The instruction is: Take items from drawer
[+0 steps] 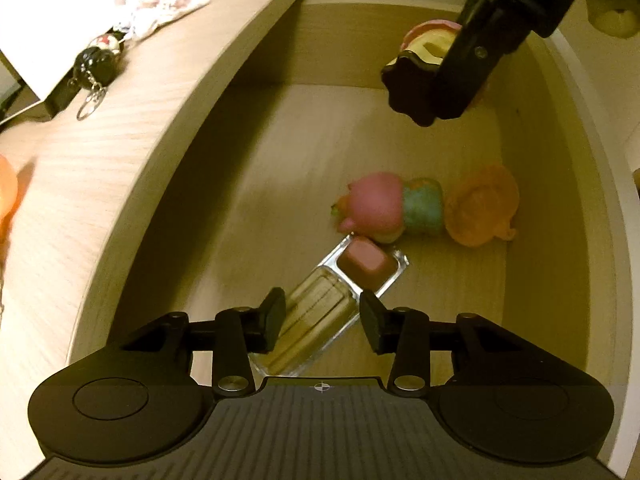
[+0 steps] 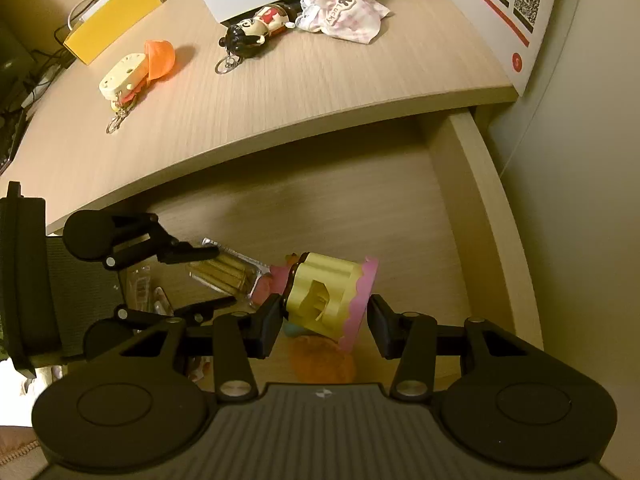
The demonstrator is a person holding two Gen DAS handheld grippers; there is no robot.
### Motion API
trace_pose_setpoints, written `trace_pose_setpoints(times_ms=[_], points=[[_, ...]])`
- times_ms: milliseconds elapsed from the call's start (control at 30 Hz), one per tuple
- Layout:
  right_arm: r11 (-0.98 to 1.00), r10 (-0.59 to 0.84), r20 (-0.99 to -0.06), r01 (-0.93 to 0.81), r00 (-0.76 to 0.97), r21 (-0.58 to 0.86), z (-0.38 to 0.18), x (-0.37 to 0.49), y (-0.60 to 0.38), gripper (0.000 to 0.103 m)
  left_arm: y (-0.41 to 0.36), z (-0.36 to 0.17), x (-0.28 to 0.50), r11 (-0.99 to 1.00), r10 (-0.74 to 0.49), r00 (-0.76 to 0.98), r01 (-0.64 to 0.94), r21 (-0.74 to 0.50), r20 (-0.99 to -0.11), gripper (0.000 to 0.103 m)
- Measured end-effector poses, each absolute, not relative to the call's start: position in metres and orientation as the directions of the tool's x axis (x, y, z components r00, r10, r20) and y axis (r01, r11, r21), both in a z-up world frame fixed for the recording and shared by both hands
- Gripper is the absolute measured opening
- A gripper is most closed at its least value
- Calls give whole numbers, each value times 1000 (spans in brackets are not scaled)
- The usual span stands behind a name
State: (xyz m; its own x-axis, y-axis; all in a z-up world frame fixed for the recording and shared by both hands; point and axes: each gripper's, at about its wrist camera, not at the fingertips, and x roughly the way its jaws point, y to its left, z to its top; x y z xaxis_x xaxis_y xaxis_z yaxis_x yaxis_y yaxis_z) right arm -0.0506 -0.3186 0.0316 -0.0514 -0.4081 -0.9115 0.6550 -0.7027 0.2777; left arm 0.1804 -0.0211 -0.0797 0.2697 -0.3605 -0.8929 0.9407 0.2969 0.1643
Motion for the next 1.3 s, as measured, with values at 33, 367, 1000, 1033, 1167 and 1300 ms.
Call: trace_pose_setpoints(times_ms=[33,367,1000,1033,1167,1300], points=[[-703,-408,-911,655,-52,277,31,-51,-319,46,-20,-79,183,309,-365,264,939,151,-893,45],[-694,-405,-913,667,-51,271,29,-50,-318,46,-2,-80,207,585,-354,312,810,52,-882,47],[-675,-413,-910,679,-24,289,27,-51,-325,46,-17,-88,165,196,-309,351,933,302,-884,44],[-673,-409,-912,683,-25,283,27,-52,-326,46,-16,-88,166,182,-309,356,932,312,-882,44],[-658,-405,-914,699,-18,278,27,-52,-331,46,-18,-89,174,174,-312,379,924,340,-871,44],[-648,-396,-918,714,-16,267,27,-52,-335,46,-19,-87,190,257,-324,373,919,298,-870,43]])
